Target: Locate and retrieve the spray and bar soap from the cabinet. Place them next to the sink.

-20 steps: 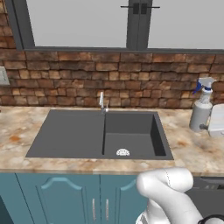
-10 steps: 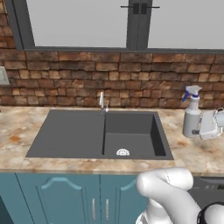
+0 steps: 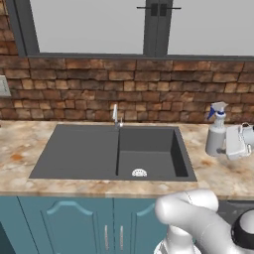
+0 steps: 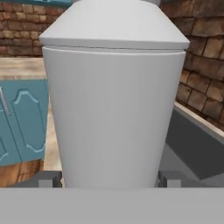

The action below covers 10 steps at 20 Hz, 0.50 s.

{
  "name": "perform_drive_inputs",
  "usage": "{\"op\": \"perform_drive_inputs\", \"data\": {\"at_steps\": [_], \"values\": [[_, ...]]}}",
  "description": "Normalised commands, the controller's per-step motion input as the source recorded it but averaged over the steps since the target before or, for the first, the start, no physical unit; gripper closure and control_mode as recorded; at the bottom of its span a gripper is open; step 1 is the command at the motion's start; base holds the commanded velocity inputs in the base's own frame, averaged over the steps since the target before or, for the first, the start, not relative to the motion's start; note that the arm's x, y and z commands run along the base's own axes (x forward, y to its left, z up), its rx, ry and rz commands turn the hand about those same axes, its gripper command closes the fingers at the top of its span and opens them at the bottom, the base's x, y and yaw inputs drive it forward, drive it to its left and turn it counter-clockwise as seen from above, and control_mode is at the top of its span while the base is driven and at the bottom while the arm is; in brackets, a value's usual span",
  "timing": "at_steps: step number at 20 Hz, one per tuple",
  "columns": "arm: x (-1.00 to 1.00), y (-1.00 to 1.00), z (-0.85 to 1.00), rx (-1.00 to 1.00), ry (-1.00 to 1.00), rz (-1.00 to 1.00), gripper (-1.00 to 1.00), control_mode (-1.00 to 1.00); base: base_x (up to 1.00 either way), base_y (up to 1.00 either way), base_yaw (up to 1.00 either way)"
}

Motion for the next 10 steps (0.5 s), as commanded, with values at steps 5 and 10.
{"op": "perform_drive_inputs", "data": {"at_steps": [5, 10], "values": [[0.35, -0.15, -0.2, 0.03, -0.04, 0.1, 1.0, -1.0, 0.0, 0.0, 0.0], [0.39, -0.09, -0.11, 0.0, 0.09, 0.09, 1.0, -1.0, 0.0, 0.0, 0.0]]}}
